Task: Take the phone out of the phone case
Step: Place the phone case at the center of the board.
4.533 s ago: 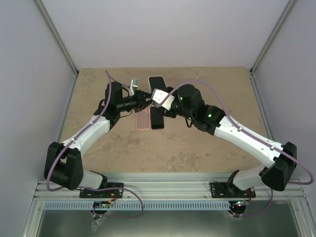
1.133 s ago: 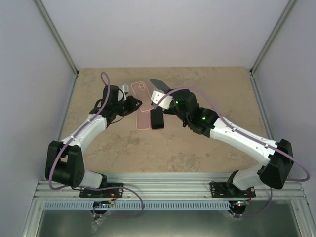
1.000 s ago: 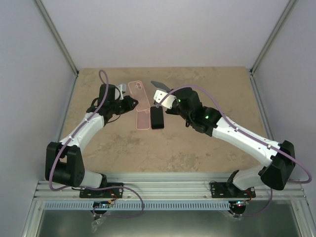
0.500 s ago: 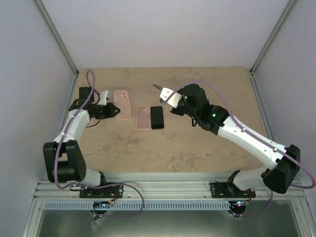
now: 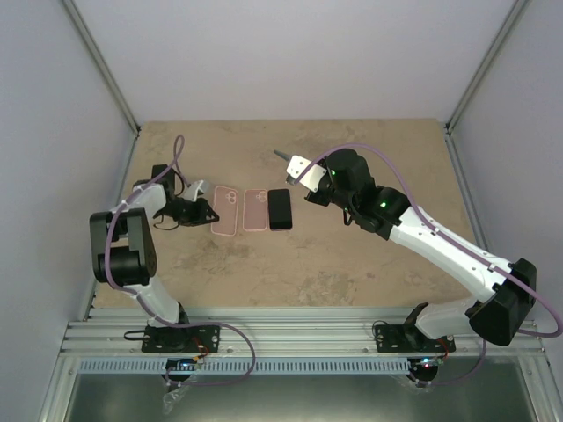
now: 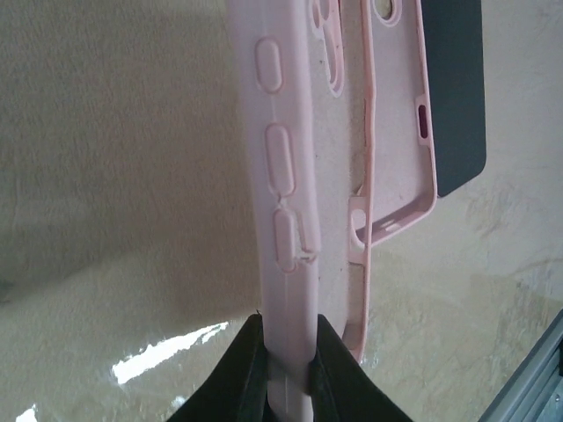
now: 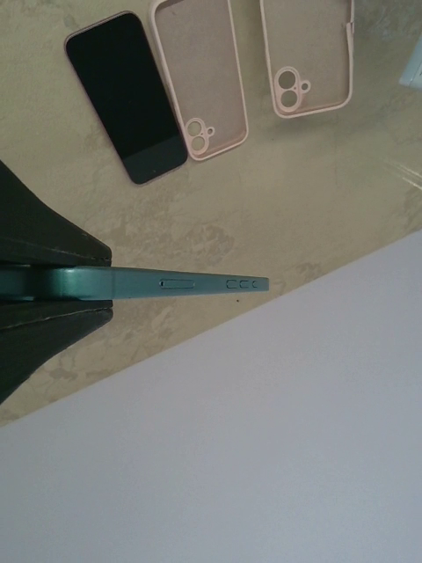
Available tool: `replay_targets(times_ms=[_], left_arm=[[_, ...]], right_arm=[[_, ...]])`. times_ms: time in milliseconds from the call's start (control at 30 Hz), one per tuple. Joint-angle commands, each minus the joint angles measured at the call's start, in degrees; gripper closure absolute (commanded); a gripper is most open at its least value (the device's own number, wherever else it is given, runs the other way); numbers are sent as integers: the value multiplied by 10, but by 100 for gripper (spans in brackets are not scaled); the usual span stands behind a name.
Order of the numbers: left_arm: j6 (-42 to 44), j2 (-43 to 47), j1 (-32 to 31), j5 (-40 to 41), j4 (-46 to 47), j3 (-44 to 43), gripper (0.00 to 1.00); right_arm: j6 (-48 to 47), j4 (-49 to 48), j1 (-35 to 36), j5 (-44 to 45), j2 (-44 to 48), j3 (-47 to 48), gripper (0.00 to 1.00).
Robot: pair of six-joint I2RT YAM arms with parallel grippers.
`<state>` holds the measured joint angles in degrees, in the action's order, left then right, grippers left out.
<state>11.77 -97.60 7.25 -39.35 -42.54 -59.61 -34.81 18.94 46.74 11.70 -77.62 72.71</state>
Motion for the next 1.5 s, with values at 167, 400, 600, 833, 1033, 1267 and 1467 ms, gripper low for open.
replay_targets(times_ms=[167, 400, 600, 833, 1033, 1267, 1467], left_arm=[[-2, -73, 3, -43, 13, -49, 97], [-29, -112, 3, -21, 46, -56, 94], [-40, -123, 2, -3, 60, -54, 88], [-64, -129, -6, 7, 78, -50, 90], [-91, -131, -21, 23, 98, -49, 93], [-100, -117, -22, 75, 100, -46, 68], [-108, -63, -22, 107, 94, -46, 38]], right_arm=[[11, -27, -2, -7, 10, 2, 100], [9, -28, -2, -4, 8, 2, 100], [9, -28, -2, -4, 3, 1, 99], [14, -28, -2, -8, -6, 8, 100], [15, -24, -2, -9, -6, 11, 99], [12, -24, -2, -8, -6, 12, 100], [3, -23, 1, -13, -11, 22, 100]])
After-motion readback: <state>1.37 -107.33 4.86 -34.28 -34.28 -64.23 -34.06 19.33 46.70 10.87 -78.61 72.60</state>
